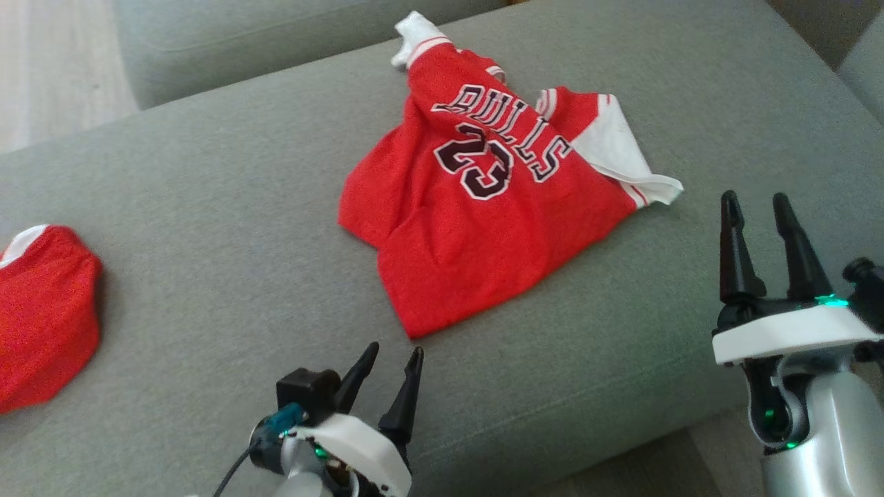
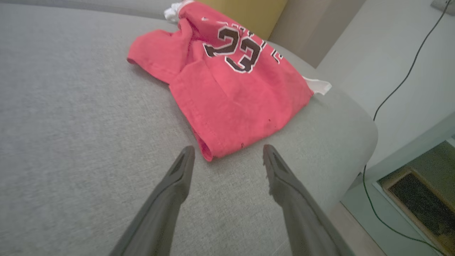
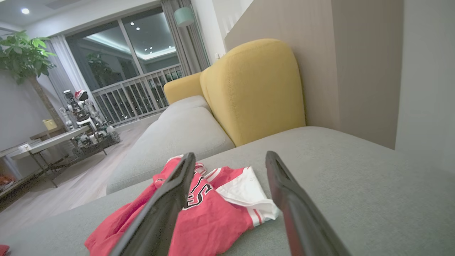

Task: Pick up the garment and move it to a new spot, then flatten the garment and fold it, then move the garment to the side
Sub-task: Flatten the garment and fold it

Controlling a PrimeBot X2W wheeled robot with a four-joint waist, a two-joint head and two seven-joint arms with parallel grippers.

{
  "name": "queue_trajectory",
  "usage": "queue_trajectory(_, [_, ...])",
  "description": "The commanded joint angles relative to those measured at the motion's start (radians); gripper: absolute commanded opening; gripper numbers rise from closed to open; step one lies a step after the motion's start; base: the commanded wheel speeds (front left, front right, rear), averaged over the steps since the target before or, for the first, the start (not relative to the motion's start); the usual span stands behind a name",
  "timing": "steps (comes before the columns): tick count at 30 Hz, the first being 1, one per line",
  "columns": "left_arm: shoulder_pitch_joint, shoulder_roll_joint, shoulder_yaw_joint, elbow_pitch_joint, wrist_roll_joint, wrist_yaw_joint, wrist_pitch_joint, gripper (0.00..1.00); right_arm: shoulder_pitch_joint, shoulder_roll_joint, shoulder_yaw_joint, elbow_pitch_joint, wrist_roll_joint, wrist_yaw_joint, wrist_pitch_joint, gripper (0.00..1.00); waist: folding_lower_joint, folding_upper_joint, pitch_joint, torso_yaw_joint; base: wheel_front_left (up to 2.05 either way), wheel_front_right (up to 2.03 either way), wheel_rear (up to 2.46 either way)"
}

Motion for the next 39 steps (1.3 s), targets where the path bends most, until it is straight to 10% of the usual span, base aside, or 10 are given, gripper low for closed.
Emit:
queue_trajectory(1, [-0.065,0.001,0.018,-0.005,0.000,-0.004,-0.012,1.00,-0.011,-0.001,0.027,-0.051,0.011,0.000,0.007,1.00,0.0000,0.0000,0.016,-0.023,0.00,0.00,0.00])
queue_trajectory(20, [-0.248,0.001,-0.010,0.244,0.023,-0.007,-0.012,1.00,-0.016,-0.001,0.054,-0.126,0.030,0.000,0.007,1.00,0.0000,0.0000,0.106,-0.104,0.00,0.00,0.00])
queue_trajectory(22, [-0.250,0.001,-0.015,0.246,0.016,-0.017,-0.012,0.00,-0.018,-0.001,0.052,-0.121,0.027,0.000,0.007,1.00,0.0000,0.0000,0.105,-0.103,0.00,0.00,0.00])
queue_trajectory(39, [-0.155,0.011,0.187,0.039,0.105,0.022,-0.012,0.00,-0.036,-0.001,0.017,-0.003,-0.048,0.000,0.058,1.00,0.0000,0.0000,0.025,0.066,0.00,0.00,0.00])
